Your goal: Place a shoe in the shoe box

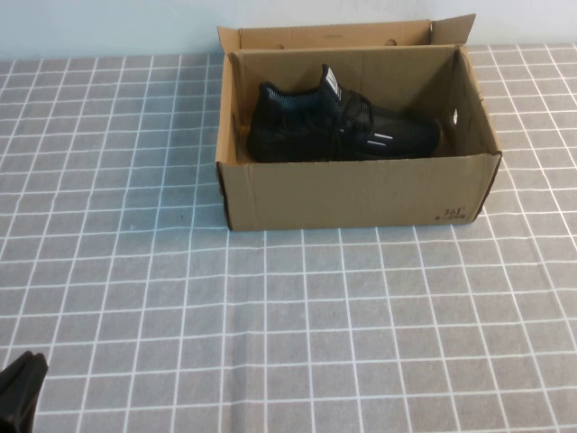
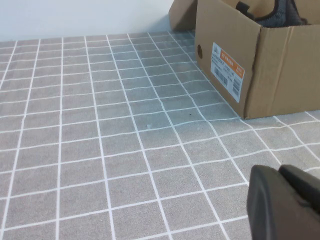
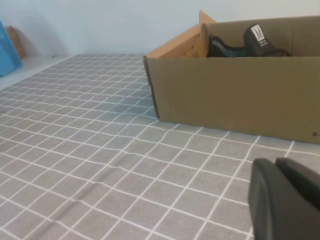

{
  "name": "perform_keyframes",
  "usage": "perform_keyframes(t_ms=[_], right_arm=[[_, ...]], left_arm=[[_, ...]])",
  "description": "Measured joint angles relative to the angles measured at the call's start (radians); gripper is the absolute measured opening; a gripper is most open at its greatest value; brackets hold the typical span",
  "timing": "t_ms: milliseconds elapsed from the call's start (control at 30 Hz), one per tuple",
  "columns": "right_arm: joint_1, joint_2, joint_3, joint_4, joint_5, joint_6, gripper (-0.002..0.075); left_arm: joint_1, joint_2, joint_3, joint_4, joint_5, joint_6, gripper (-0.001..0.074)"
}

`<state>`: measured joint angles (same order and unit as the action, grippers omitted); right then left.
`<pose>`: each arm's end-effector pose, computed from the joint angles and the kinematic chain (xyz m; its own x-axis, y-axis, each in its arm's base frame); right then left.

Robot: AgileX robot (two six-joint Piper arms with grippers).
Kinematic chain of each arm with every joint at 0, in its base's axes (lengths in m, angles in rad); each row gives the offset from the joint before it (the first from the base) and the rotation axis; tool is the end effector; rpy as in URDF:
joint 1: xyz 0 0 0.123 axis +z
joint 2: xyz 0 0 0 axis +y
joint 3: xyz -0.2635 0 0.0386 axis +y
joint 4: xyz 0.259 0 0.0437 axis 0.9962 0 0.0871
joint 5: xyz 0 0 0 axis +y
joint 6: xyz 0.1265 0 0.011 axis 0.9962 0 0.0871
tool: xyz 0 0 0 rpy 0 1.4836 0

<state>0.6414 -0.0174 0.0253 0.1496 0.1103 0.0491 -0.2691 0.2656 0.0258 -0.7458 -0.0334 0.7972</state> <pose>0.0966 0.0747 0.1948 -0.1435 0.1380 -0.9800 -0.5948 0.7794 0.1969 0.1371 -0.0349 0.1741 -0.1594 0.0975 -0.9824 0.2529 0.9659 0.0549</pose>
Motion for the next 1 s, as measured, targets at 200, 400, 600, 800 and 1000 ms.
perform_keyframes(t_ms=[200,400,600,800,1000], right_arm=[[0.0,0.0,0.0,0.002,0.006,0.0,-0.0016],[0.0,0.0,0.0,0.002,0.007,0.0,-0.0016],[-0.002,0.0,0.0,0.002,0.007,0.0,-0.0016],[-0.196,0.0,0.0,-0.022,0.014,0.0,-0.0016],[-0.498,0.0,0.0,-0.029,0.025,-0.002,-0.0016]], left_arm=[[0.0,0.0,0.0,0.0,0.008,0.0,-0.0001],[0.0,0.0,0.0,0.0,0.008,0.0,-0.0001],[0.0,0.0,0.0,0.0,0.008,0.0,-0.0001],[0.0,0.0,0.0,0.0,0.008,0.0,-0.0001],[0.0,0.0,0.0,0.0,0.012,0.0,-0.0001]])
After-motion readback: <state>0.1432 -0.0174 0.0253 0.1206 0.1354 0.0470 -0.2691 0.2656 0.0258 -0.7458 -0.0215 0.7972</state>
